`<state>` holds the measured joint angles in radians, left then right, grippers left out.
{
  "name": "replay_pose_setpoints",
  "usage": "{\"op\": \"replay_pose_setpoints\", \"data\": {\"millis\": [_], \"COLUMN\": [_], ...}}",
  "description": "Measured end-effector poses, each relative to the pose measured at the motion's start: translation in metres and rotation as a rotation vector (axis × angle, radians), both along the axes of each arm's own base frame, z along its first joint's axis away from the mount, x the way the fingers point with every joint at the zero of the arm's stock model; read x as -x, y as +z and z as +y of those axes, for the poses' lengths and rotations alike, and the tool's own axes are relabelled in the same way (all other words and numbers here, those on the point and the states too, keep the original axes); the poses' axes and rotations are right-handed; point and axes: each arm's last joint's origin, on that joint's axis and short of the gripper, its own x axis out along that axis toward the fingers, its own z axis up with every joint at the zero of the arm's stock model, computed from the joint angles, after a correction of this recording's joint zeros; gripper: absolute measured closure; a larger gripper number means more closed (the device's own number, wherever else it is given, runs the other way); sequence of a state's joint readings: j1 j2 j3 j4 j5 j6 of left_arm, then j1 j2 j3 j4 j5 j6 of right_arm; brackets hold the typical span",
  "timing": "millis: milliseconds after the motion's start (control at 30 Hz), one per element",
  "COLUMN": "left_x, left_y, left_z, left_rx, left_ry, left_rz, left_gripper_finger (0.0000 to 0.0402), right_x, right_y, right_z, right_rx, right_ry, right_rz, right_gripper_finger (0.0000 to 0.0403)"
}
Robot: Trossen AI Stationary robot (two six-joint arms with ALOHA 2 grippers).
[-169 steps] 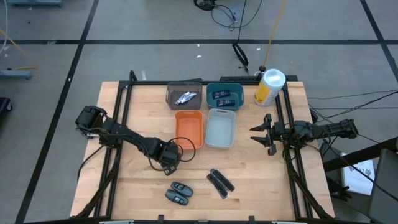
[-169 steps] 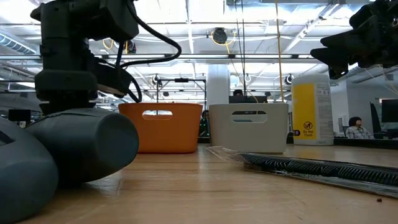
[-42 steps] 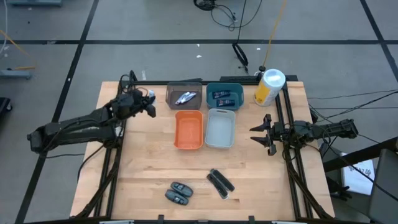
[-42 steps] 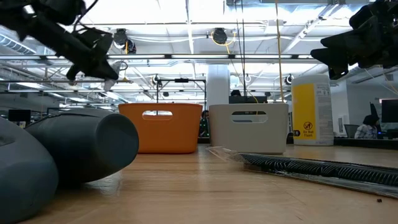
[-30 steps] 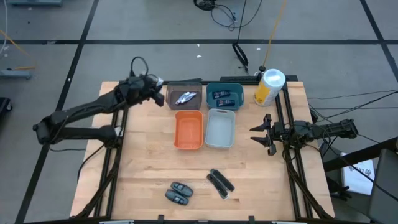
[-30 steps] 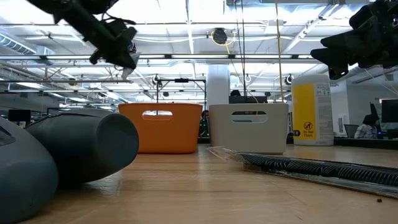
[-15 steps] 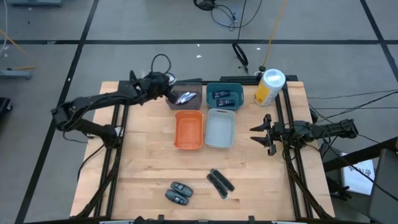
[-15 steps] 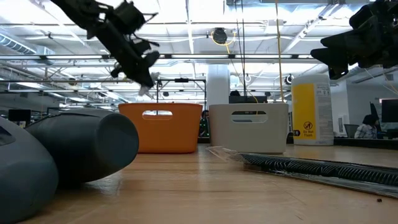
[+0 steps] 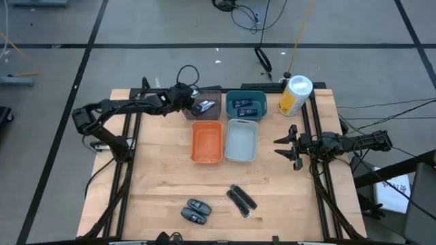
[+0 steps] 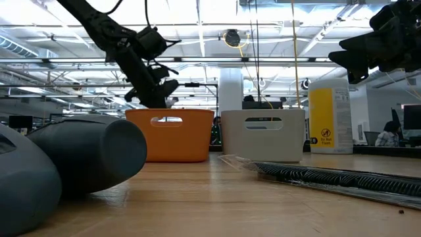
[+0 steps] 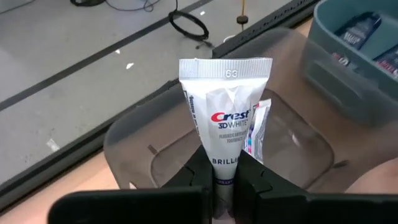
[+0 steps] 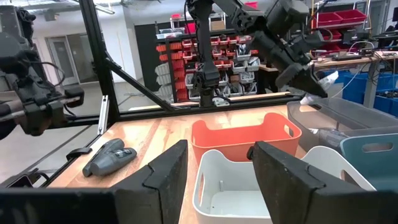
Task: Pick & Place Travel size toiletries
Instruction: Put the white toothpaste into the black transparent bin, then put the bottom gray deodorant into the orange bin
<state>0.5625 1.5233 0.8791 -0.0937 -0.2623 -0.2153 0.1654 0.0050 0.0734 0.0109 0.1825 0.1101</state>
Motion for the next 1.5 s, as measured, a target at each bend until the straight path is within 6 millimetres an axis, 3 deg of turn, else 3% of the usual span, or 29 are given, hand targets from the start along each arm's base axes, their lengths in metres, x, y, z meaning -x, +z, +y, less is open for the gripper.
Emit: {"op": "replay_pose_setpoints", "data": {"millis": [267, 600, 1100, 1500], "left_x": [-0.005, -0.008, -0.007, -0.002], "left_y": [-0.014, -0.015, -0.015, -0.008], "left_z": [0.003, 0.004, 0.004, 0.0], "left_rx": [0.019, 0.016, 0.023, 0.029], "left_ry": [0.003, -0.004, 0.016, -0.032], "left_rz": [0.023, 0.007, 0.003, 0.028], "left_gripper_finger": [0.0396, 0.0345, 0.0337, 0.0227], "right_x": [0.0, 0.0, 0.0, 0.0], "right_y": [0.0, 0.0, 0.0, 0.0], "right_z": [0.0, 0.0, 0.0, 0.0], "right_rx": [0.002, 0.002, 0.0, -0.001], "right_ry": [0.0, 0.0, 0.0, 0.0], "right_rz": [0.0, 0.001, 0.0, 0.0], "right_gripper_finger": [0.0232, 0.0232, 0.0232, 0.0232]}}
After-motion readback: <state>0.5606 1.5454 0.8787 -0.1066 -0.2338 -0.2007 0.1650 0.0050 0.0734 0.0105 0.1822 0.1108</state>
